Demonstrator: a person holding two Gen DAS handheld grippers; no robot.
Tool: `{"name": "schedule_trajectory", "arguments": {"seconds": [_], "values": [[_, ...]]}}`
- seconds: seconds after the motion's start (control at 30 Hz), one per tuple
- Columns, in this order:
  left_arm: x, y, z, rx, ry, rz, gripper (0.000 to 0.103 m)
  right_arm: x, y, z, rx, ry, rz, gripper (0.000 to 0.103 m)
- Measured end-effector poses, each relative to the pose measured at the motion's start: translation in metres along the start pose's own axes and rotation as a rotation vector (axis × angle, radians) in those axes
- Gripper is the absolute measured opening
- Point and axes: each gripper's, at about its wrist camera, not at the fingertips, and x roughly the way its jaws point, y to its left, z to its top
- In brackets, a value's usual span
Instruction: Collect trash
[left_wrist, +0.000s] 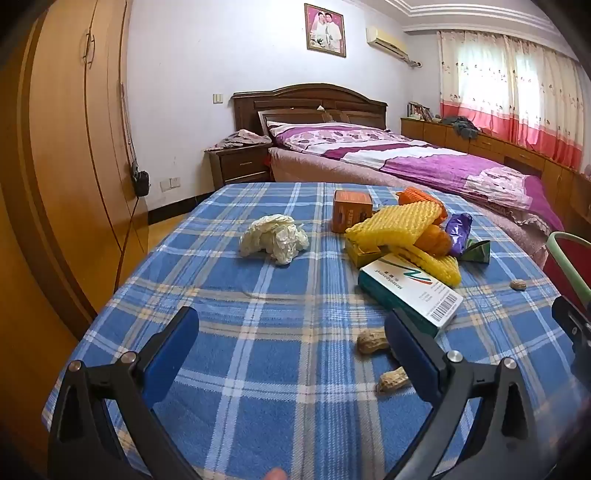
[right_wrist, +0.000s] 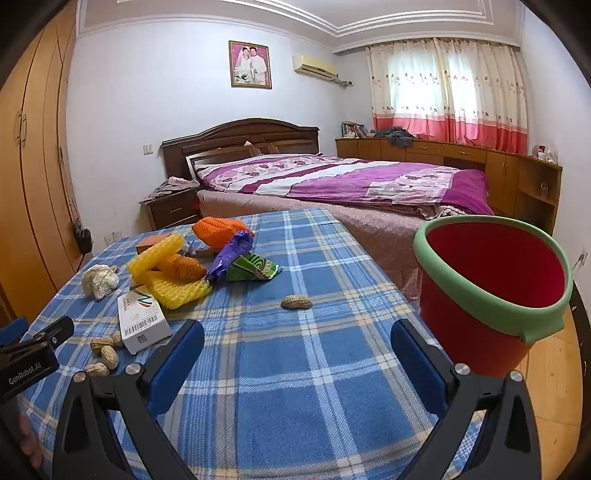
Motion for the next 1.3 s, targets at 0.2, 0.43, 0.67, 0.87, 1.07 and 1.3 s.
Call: {"name": "schedule_trajectory", "arguments": {"seconds": [0.2,0.43,0.67,0.87,1.07,1.3], "values": [[0.0008,-0.0014,0.0003,0.008,0.014,0.0,0.1,0.0002,0.0015,-0.0001,-0.003,0.002,0.0,0.103],[0.0006,-0.0031,0.0002,0.006,0.012,0.005,0.1,-0.0003,0.0019,-0.0001,-0.006,0.004,-0.003,0.103],[0.003,-0.0002,-0.0015,0.006,0.013,0.005,0.1,-0.0003,0.0008,0.0,-0.01,0.006,-0.004,0.103],[0.0037,-0.0004,-0.0014,0.005,0.012,0.005,0.1,-0.0001,0.0011,-0.0001,-0.011,0.007,-0.004,0.103],[0.0043,0.0005,-0.001,0.003,0.014,0.002,0.1,-0.0001,0.0014,-0.0002,-0.012,0.007,-0.004,0.103],[0.0057,0.0002,-0.0012,-0.001,0.014,0.001,0.1,0.0001,0.0016,-0.0001,-0.012,0.007,-0.004,0.103]]}}
